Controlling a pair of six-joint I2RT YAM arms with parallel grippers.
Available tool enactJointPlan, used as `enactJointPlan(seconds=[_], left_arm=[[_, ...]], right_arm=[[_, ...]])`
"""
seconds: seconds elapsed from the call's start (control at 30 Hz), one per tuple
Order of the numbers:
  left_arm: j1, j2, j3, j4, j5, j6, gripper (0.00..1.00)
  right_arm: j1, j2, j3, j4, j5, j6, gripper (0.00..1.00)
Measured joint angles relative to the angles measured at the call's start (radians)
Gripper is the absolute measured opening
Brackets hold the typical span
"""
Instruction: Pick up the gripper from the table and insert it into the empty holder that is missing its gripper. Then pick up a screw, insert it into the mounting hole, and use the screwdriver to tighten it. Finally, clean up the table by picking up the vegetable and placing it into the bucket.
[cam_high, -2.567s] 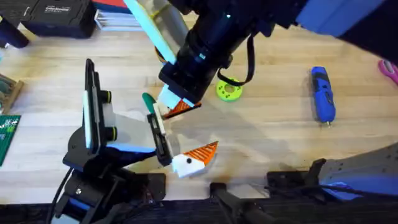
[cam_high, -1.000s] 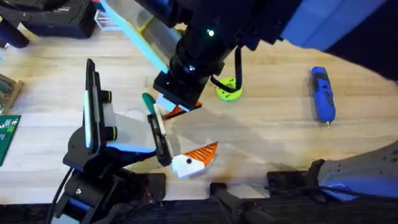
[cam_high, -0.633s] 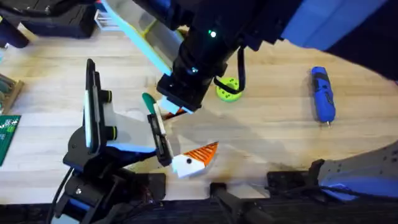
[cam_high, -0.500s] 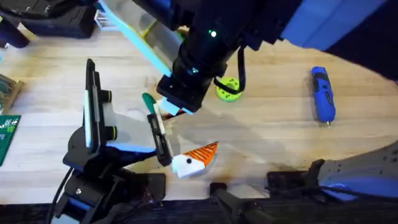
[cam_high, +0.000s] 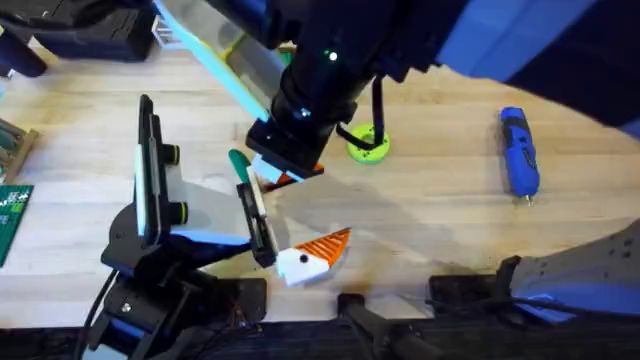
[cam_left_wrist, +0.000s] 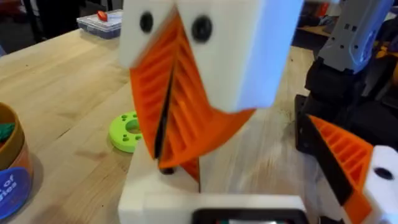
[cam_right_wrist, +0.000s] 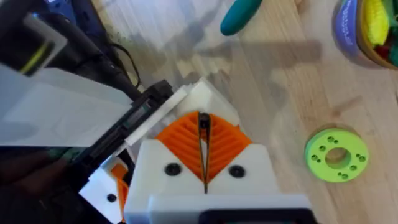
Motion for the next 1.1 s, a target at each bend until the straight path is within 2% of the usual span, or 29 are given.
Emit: enactJointPlan(seconds=[0.43,0.47,0.67,0.7,0.93,1.1], left_arm=[[0.000,0.002,0.000,-0.003,0.014,-0.006,0.985],[0.000,0.002,0.000,-0.003,0.014,-0.006,0.985],[0.000,0.001,0.000,-0.001,0.009,-0.005,0.985],[0.000,0.000,0.000,-0.001,0.010,-0.004,0.985],[0.000,0.000,0.000,-0.001,0.010,0.003,0.985],[0.000,0.000,0.000,-0.001,0.010,0.006,0.985]], right_arm=[[0.003,0.020,0.002,-0.032,-0.003,0.003,0.007],[0.003,0.020,0.002,-0.032,-0.004,0.007,0.041],[-0.018,0.012,0.003,-0.053,-0.004,0.037,0.889],[-0.036,0.008,0.003,-0.057,-0.004,0.039,0.969],[-0.175,-0.080,-0.004,-0.085,-0.028,0.059,0.993],[-0.271,-0.245,-0.134,-0.068,-0.084,0.060,0.994]])
